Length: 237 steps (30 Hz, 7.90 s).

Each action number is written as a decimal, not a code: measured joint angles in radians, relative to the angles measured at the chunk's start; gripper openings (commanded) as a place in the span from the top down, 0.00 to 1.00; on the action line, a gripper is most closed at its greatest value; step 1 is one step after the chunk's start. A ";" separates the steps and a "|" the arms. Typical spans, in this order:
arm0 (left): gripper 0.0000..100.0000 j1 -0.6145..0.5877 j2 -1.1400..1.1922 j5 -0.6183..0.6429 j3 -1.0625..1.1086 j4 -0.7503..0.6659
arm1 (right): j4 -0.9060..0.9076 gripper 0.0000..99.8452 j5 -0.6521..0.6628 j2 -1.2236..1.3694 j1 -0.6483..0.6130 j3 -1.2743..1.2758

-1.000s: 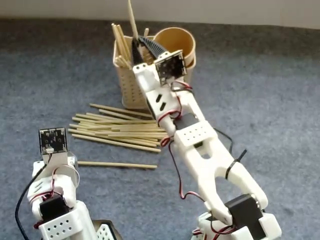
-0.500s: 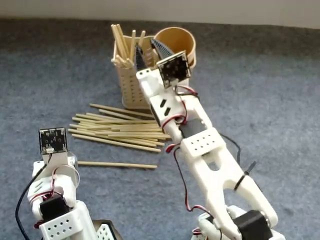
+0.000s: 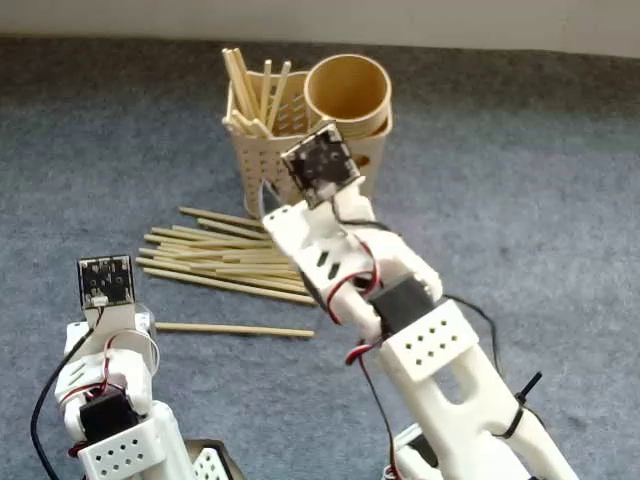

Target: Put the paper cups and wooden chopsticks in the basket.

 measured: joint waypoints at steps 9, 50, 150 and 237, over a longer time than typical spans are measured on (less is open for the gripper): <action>0.84 0.000 0.000 0.000 0.000 0.000 | 0.315 0.87 0.069 -0.003 -0.121 0.000; 0.84 0.000 0.000 0.000 0.000 0.000 | 0.285 0.99 0.334 0.621 -0.172 0.066; 0.84 -0.008 0.000 0.000 0.000 0.000 | 0.508 1.00 0.141 0.293 -0.150 -0.069; 0.84 -0.008 0.000 0.000 0.000 0.000 | -0.950 0.92 0.095 0.388 0.140 0.104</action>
